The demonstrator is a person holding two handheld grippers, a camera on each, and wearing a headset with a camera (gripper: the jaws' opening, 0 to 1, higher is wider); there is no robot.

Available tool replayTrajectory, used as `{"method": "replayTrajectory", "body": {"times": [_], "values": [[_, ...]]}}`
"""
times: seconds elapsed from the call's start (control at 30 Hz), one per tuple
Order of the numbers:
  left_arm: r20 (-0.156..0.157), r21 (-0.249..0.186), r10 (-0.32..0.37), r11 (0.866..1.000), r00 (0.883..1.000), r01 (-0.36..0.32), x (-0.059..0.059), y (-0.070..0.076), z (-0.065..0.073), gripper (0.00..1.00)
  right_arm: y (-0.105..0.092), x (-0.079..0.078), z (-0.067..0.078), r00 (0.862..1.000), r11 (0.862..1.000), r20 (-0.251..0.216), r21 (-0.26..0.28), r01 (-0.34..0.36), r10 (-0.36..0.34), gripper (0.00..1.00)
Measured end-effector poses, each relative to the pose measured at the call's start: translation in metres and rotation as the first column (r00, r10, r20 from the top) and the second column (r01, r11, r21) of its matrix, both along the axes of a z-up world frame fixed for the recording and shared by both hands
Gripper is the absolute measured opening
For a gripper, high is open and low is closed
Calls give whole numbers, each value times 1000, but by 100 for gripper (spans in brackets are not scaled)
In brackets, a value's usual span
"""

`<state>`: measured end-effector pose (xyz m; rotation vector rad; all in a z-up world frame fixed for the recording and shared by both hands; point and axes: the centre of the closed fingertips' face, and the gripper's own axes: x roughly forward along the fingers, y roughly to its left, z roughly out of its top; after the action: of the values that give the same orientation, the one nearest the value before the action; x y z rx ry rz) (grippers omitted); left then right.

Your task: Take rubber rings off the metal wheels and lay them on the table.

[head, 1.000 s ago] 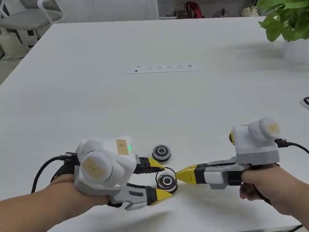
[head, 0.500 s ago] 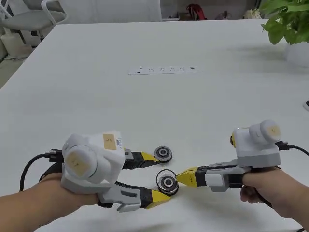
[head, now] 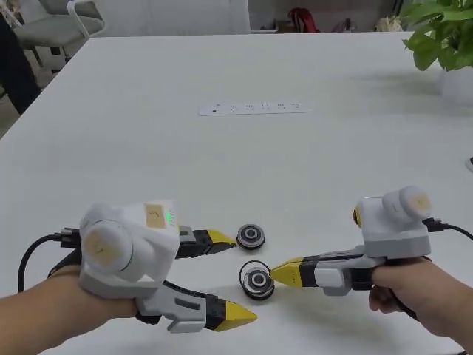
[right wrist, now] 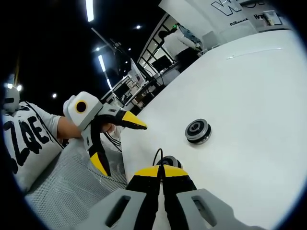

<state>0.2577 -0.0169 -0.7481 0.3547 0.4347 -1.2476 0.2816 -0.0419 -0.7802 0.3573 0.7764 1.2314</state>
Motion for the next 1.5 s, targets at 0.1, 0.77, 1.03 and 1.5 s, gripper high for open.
{"method": "replayTrajectory", "body": {"times": [0.1,0.77,1.03,1.5], "values": [[-2,-8,9,1000,1000,-9,0,2,2,62,-1,1,0,1000,1000,1,2,1,-1,0],[-13,-27,43,999,999,-44,-5,19,12,71,-2,7,10,1000,1000,11,29,11,-12,0],[-15,-27,66,997,998,-67,-4,26,13,74,-1,6,15,1000,1000,20,30,1,-2,0],[-8,-37,93,995,996,-93,-3,35,18,76,4,9,30,999,999,42,38,-17,15,0]]}}
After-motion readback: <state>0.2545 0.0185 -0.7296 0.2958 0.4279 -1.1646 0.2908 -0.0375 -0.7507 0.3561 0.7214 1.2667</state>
